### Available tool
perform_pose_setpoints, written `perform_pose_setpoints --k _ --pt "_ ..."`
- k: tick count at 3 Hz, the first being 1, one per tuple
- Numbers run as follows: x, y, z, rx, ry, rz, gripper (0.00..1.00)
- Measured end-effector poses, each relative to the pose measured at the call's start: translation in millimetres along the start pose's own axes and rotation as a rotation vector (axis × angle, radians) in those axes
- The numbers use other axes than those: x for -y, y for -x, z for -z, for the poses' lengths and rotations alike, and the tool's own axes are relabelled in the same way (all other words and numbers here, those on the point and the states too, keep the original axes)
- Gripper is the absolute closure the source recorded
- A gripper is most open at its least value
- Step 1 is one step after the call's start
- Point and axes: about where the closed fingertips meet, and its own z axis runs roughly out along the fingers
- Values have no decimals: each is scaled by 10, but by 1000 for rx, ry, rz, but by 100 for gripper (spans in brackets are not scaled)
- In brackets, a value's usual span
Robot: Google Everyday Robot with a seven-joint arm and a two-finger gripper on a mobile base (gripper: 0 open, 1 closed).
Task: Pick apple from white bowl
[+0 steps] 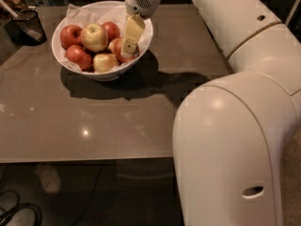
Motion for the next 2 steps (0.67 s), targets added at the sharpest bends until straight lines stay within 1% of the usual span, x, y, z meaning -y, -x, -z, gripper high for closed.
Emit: perform_pose_setpoints --k 2 --pt "27 23 -137 14 38 -7 14"
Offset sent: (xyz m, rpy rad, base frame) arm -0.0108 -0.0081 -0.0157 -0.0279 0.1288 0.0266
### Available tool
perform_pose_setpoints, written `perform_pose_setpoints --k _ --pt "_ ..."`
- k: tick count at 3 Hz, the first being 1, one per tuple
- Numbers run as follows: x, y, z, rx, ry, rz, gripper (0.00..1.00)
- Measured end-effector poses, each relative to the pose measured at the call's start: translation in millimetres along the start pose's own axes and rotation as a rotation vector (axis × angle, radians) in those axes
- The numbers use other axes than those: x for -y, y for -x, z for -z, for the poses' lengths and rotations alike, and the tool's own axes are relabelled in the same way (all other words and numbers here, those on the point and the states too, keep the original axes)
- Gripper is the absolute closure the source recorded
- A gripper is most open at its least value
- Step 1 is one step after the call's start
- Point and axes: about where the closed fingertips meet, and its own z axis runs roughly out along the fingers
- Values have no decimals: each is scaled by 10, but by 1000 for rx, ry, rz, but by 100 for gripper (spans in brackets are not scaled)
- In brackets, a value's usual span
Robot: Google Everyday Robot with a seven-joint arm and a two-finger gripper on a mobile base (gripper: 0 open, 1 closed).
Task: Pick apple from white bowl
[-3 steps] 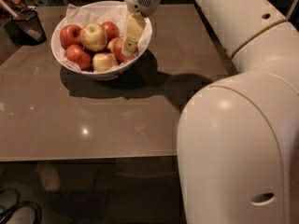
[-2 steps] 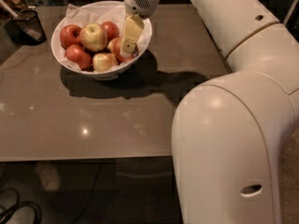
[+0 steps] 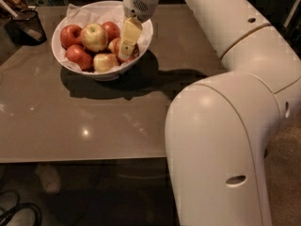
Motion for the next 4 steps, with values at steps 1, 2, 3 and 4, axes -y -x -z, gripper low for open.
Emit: perform_pose_setpoints --k 1,2,3,4 --pt "18 -18 -63 3 16 -14 15" --pt "33 -70 -133 4 33 -34 17" --pt "33 -134 -213 6 53 -57 18" --pt "29 -173 -274 9 70 -73 18"
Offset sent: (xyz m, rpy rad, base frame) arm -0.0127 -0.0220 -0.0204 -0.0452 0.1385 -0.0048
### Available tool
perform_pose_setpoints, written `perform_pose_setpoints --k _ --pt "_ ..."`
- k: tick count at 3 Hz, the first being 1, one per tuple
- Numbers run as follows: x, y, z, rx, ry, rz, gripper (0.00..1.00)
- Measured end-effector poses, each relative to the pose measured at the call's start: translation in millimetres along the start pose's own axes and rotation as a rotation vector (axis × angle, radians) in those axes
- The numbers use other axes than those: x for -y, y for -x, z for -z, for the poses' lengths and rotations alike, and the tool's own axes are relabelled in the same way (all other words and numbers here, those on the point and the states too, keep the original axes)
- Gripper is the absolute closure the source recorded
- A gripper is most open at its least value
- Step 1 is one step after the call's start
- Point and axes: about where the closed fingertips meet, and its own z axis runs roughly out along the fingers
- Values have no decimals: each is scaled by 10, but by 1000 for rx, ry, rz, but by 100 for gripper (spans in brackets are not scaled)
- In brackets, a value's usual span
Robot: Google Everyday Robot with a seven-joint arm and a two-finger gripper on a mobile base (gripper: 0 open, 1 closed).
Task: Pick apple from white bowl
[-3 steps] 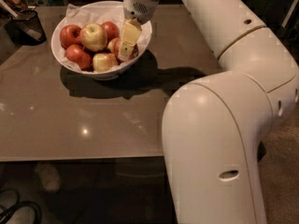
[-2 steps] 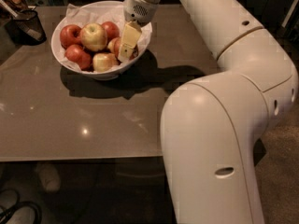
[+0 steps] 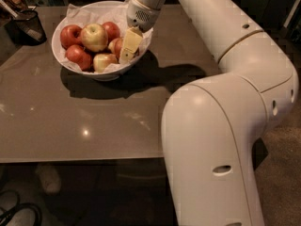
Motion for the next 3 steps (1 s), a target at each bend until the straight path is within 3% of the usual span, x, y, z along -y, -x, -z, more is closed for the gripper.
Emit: perform_pose_setpoints --k 1,3 --pt "1 -25 -43 -2 4 -19 36" --pt "2 -25 -45 -2 4 -19 83"
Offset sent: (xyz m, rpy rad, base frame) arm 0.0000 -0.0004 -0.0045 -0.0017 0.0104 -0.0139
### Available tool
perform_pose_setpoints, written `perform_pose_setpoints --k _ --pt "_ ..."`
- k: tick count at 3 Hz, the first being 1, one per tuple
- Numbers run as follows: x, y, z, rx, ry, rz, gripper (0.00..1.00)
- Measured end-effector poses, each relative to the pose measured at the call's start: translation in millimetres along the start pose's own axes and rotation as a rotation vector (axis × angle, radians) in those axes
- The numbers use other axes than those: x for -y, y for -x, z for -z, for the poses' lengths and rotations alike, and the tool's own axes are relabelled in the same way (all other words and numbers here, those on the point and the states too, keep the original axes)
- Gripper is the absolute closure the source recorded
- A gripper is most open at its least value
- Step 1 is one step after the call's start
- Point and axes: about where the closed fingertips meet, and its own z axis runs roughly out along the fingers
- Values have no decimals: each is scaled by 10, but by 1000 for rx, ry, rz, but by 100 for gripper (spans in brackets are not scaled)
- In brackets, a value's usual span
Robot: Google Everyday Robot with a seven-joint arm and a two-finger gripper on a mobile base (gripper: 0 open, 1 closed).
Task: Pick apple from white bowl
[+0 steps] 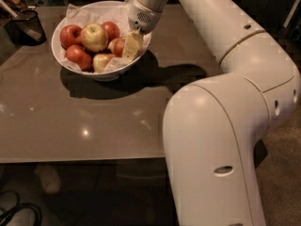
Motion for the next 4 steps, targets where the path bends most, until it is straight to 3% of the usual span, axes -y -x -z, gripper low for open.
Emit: perform_pose_setpoints --k 1,2,4 --pt "51 49 8 20 -24 0 100" --pt "7 66 250 41 -66 8 100" --pt "-31 121 499 68 -91 26 100"
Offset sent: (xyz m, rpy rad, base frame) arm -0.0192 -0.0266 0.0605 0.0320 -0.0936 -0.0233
